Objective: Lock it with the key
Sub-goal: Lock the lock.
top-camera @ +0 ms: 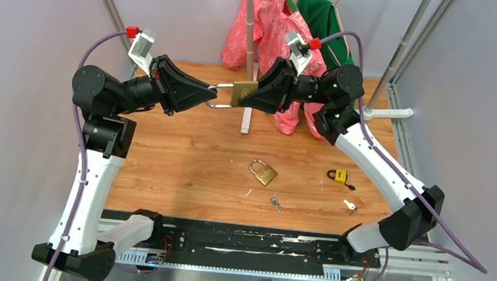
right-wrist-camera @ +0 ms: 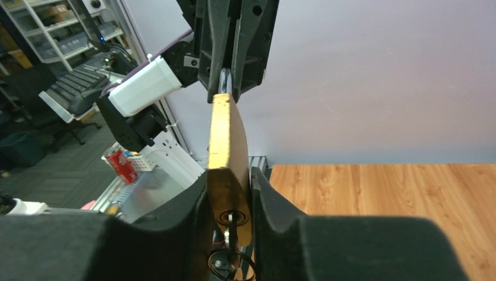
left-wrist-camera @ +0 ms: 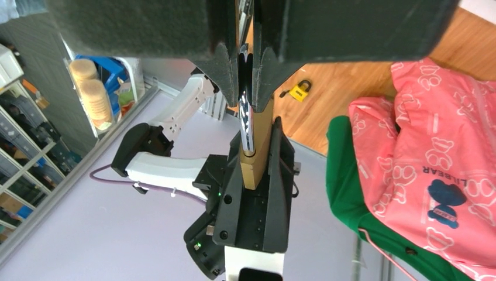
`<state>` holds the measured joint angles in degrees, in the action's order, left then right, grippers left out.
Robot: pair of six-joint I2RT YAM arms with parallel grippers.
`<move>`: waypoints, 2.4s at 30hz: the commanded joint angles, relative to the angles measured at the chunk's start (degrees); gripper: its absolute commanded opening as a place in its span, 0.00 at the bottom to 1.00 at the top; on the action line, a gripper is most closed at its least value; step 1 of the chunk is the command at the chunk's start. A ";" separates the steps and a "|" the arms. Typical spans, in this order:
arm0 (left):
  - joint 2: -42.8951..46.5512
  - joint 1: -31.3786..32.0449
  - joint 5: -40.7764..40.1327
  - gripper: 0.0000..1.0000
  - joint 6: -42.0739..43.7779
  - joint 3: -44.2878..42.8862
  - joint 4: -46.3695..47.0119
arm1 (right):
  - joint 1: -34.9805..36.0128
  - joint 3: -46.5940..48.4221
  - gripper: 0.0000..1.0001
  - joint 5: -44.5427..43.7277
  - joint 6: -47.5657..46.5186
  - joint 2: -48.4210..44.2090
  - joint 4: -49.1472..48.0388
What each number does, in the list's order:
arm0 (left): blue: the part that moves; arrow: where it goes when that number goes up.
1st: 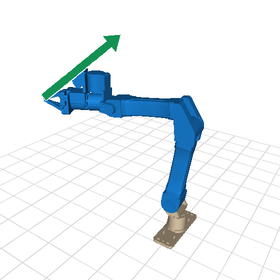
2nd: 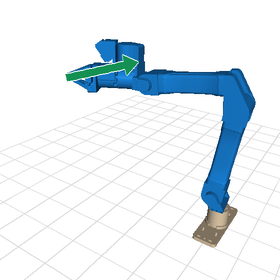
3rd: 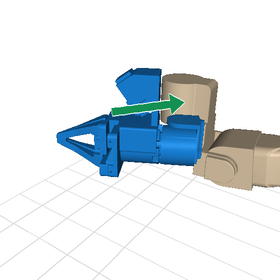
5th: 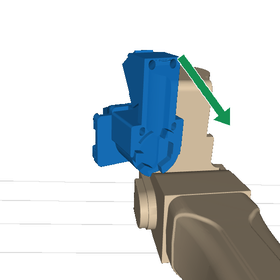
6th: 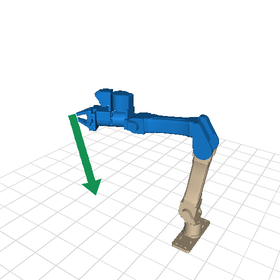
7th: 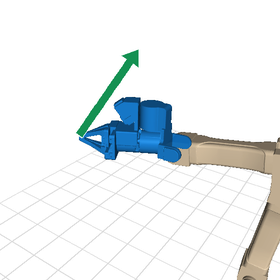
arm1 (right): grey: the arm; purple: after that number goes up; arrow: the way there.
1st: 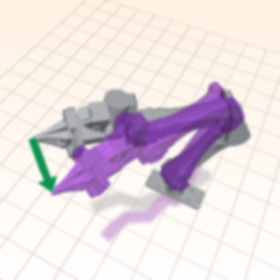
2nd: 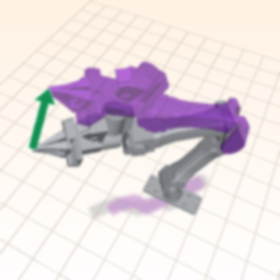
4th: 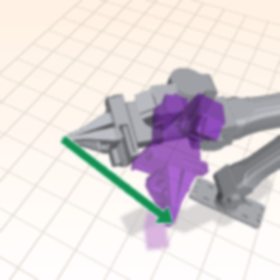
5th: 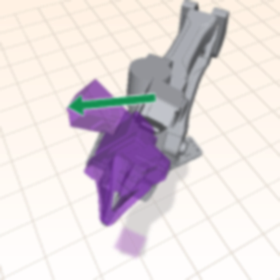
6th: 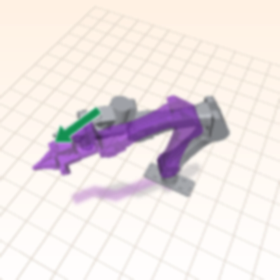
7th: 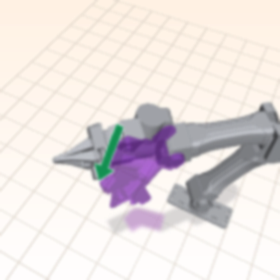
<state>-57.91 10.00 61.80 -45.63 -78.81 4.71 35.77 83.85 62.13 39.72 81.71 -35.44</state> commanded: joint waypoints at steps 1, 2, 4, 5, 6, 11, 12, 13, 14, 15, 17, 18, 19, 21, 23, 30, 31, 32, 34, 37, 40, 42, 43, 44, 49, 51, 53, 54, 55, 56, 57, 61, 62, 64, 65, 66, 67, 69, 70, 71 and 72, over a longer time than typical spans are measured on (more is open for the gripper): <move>0.26 0.46 -1.23 0.00 -0.56 -2.62 5.28 | 0.77 1.10 0.18 3.44 6.96 1.50 -7.17; 0.24 0.46 -1.20 0.00 -0.61 -2.61 5.40 | 0.79 0.89 0.14 3.64 7.54 1.70 -7.69; 0.17 0.46 -1.07 0.00 -0.53 -2.50 5.50 | 0.70 0.48 0.01 3.97 8.69 1.78 -8.43; 0.18 0.46 -1.00 0.00 -0.41 -2.34 5.54 | 0.67 0.30 0.00 3.90 9.03 1.72 -8.42; 0.28 0.46 -0.91 0.00 -0.16 -2.13 5.49 | 0.64 0.19 0.00 3.95 10.05 1.65 -8.81; 0.85 0.46 -0.70 0.00 1.60 -1.45 5.14 | -0.63 1.00 0.00 5.07 15.44 1.96 -8.26; 0.91 0.46 -0.73 0.00 1.84 -1.35 5.09 | -0.77 1.10 0.00 5.55 16.41 1.98 -8.17; 1.07 0.46 -1.07 0.00 2.21 -1.09 5.10 | -0.79 1.05 0.00 5.58 17.06 1.87 -7.92; 1.27 0.46 -1.13 0.00 2.66 -0.83 5.07 | -0.79 0.81 0.00 5.30 17.43 1.61 -7.37; 1.51 0.46 -1.37 0.00 3.36 -0.48 5.09 | -0.80 0.57 0.00 5.09 17.51 1.30 -6.54; 2.40 0.50 -2.32 0.00 4.68 0.61 5.04 | -0.82 -0.52 0.00 4.01 16.64 0.24 -4.92; 2.87 0.59 -2.53 0.00 5.28 1.23 5.02 | -0.61 -1.19 0.00 3.29 15.36 -0.71 -3.37; 3.29 0.74 -2.70 0.00 5.73 1.92 4.99 | -0.55 -2.23 0.00 2.36 13.82 -1.82 -2.69; 4.54 1.68 -3.00 0.00 7.22 4.01 4.97 | 0.06 -3.63 0.00 1.69 8.56 -4.35 2.13; 6.48 3.37 -3.54 0.00 8.70 7.10 4.96 | 0.59 -5.06 0.00 0.95 1.50 -7.37 8.24; 12.60 5.38 -5.17 0.04 5.42 14.89 5.00 | 1.65 -12.88 0.00 -3.98 -7.61 -13.83 9.63; 12.42 5.38 -4.44 0.08 4.41 15.05 4.96 | 1.65 -13.16 0.00 -4.09 -6.93 -13.79 8.94; 12.20 5.38 -4.15 0.15 3.40 15.06 5.00 | 1.65 -13.51 0.00 -4.12 -6.10 -13.78 7.57; 11.61 5.38 -3.57 0.28 2.37 15.00 5.03 | 1.65 -14.15 0.00 -4.36 -4.46 -13.56 5.01; 10.76 5.38 -3.01 0.48 1.88 14.56 4.25 | 1.67 -14.41 0.00 -4.61 -2.90 -13.36 2.32; 10.30 5.38 -2.60 0.63 2.71 14.52 2.99 | 1.64 -14.04 0.00 -4.36 -2.32 -13.20 2.46; 10.30 5.38 -1.60 0.73 3.13 14.83 2.87 | 1.61 -14.22 0.00 -4.31 -2.26 -13.31 2.46; 10.21 5.38 -1.39 0.77 4.22 15.18 1.72 | 1.61 -14.37 0.00 -4.34 -1.83 -13.40 1.86; 10.00 5.38 -1.30 0.80 6.13 15.14 -0.47 | 1.60 -14.45 0.00 -4.29 -1.41 -13.42 1.58; 9.88 5.38 -1.55 0.75 6.36 16.95 0.21 | 1.63 -14.33 0.00 -3.97 -0.18 -13.16 1.03; 10.21 5.38 -2.82 0.71 6.15 17.45 0.96 | 1.65 -14.55 0.00 -3.46 0.63 -12.95 0.06; 10.32 5.38 -3.78 0.62 5.60 17.84 1.61 | 1.67 -14.80 0.00 -2.98 1.96 -12.74 -1.17; 10.24 5.38 -3.97 0.59 5.45 17.90 1.88 | 1.65 -14.92 0.00 -2.91 2.36 -12.72 -1.48; 10.13 5.38 -4.10 0.55 5.19 18.02 2.04 | 1.67 -15.01 0.00 -2.82 2.49 -12.67 -1.62; 10.10 5.38 -4.41 0.52 5.05 18.07 2.13 | 1.63 -15.05 0.00 -2.67 2.54 -12.64 -1.53; 10.08 5.38 -4.66 0.50 4.98 18.16 2.19 | 1.67 -15.04 0.00 -2.52 2.55 -12.55 -1.48; 10.20 5.38 -5.95 0.40 4.41 18.25 2.69 | 1.63 -14.96 0.00 -2.01 1.85 -12.46 0.25; 10.19 5.38 -6.03 0.40 4.40 18.20 2.80 | 1.66 -14.92 0.00 -1.87 1.67 -12.45 0.58; 10.25 5.38 -6.08 0.40 4.53 18.13 2.77 | 1.67 -14.95 0.00 -1.75 1.59 -12.43 0.90; 10.27 5.38 -6.00 0.40 4.58 18.08 2.83 | 1.61 -14.95 0.00 -1.75 1.53 -12.37 0.97; 10.27 5.38 -5.99 0.40 4.58 18.08 2.79 | 1.62 -15.00 0.00 -1.60 1.62 -12.37 1.06; 10.24 5.38 -5.79 0.40 4.52 18.08 2.78 | 1.66 -15.03 0.00 -1.70 1.68 -12.37 1.00; 10.14 5.38 -5.44 0.40 4.41 18.15 2.77 | 1.67 -15.11 0.00 -1.89 1.83 -12.28 0.99; 10.13 5.38 -5.28 0.40 4.41 18.09 2.78 | 1.67 -15.12 0.00 -1.86 1.75 -12.28 1.03; 10.10 5.38 -5.13 0.40 4.41 18.07 2.82 | 1.67 -15.00 0.00 -1.83 1.82 -12.21 1.07; 10.15 5.38 -5.11 0.40 4.41 18.08 2.83 | 1.67 -14.95 0.00 -1.77 1.92 -12.05 1.08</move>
<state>-48.07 15.51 56.95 -40.93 -61.04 6.00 37.80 68.49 59.44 40.93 70.26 -30.33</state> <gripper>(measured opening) 0.399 0.235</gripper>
